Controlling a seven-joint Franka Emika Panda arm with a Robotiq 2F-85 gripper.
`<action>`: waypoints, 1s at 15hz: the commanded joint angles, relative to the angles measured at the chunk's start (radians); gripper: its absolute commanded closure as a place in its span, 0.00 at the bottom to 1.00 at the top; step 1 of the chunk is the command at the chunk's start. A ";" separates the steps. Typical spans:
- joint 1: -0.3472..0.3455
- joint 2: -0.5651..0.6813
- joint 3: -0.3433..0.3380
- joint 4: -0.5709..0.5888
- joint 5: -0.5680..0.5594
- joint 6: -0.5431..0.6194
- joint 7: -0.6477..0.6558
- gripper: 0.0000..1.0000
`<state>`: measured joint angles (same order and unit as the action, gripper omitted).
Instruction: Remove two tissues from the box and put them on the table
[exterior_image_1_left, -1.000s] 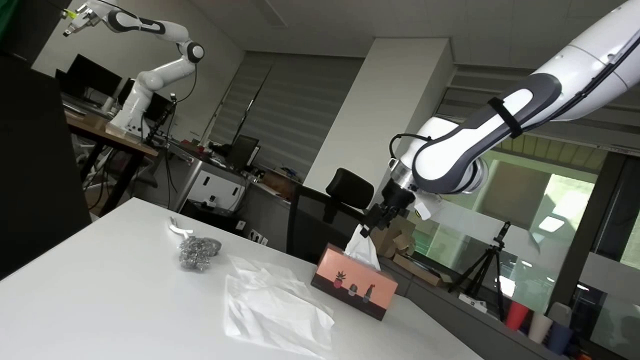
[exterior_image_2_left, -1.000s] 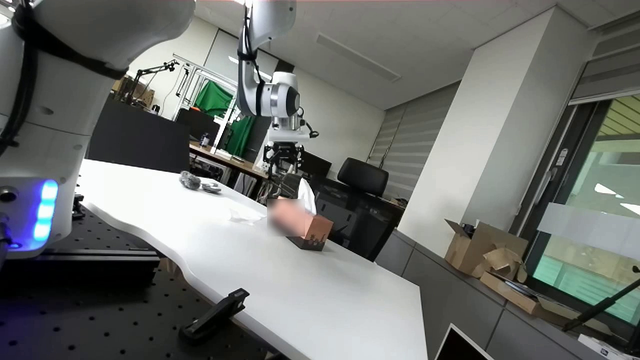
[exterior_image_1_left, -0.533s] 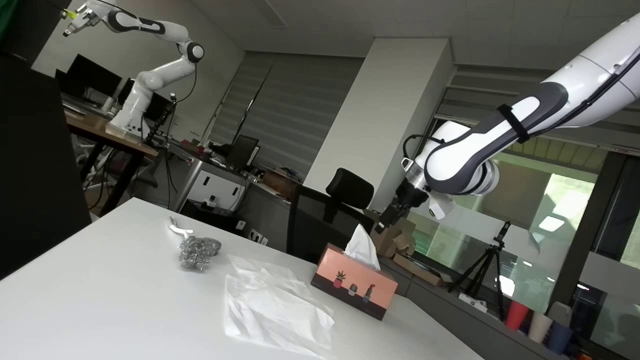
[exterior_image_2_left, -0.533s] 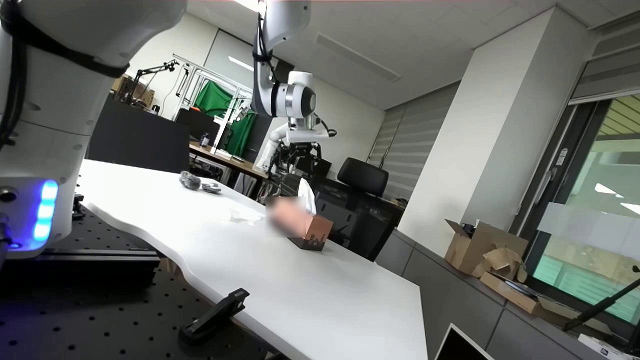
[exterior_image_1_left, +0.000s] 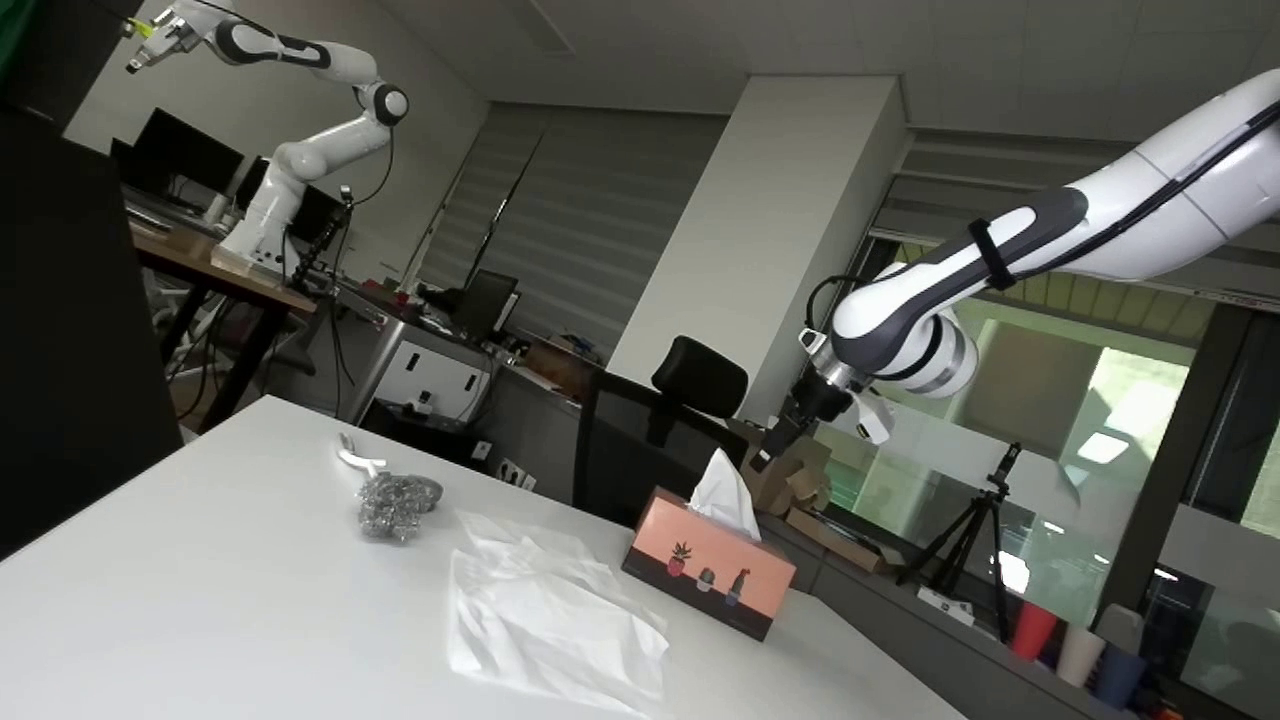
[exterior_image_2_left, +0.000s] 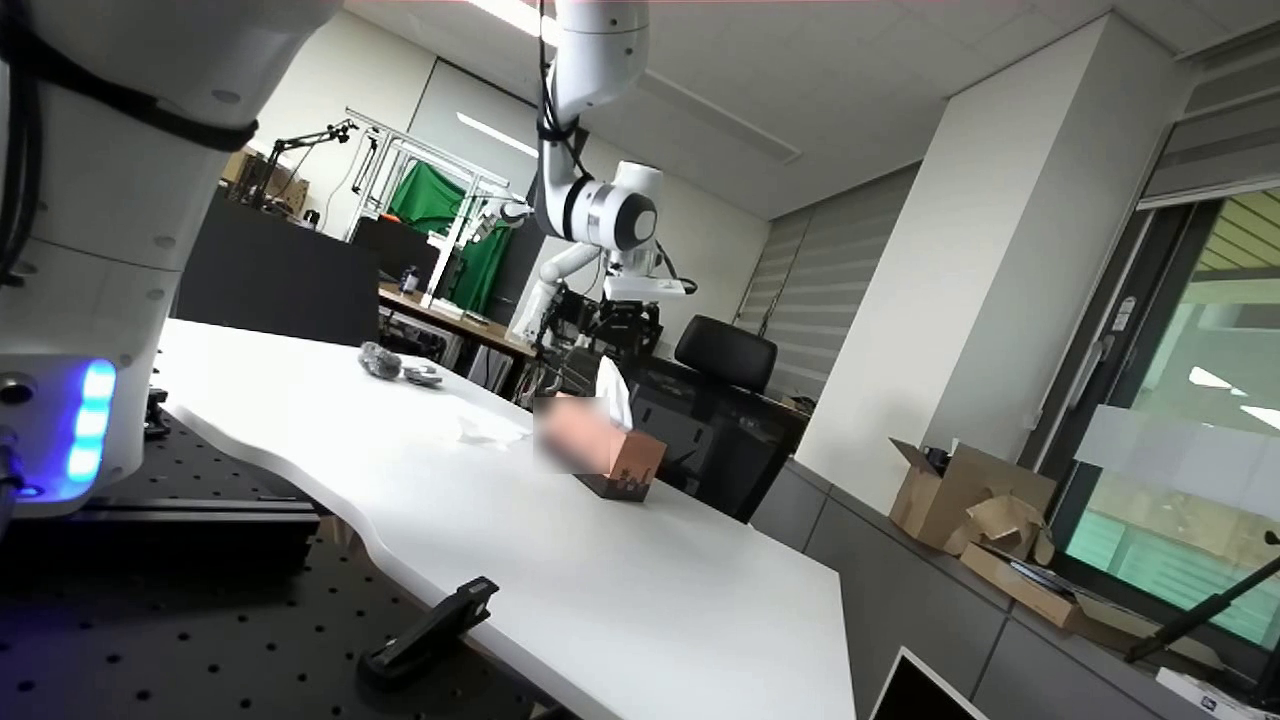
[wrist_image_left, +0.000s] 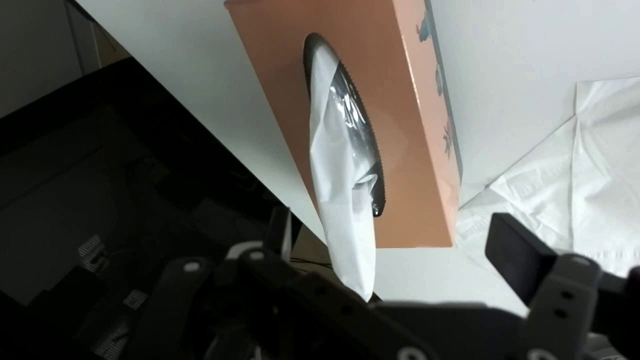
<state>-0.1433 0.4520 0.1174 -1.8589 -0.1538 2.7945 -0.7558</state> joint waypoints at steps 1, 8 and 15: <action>-0.065 0.100 0.050 0.202 0.059 -0.139 -0.144 0.00; -0.086 0.292 0.043 0.571 0.174 -0.582 -0.324 0.00; -0.097 0.472 0.042 0.880 0.301 -0.821 -0.410 0.00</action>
<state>-0.2334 0.8299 0.1488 -1.1474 0.1044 2.0602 -1.1406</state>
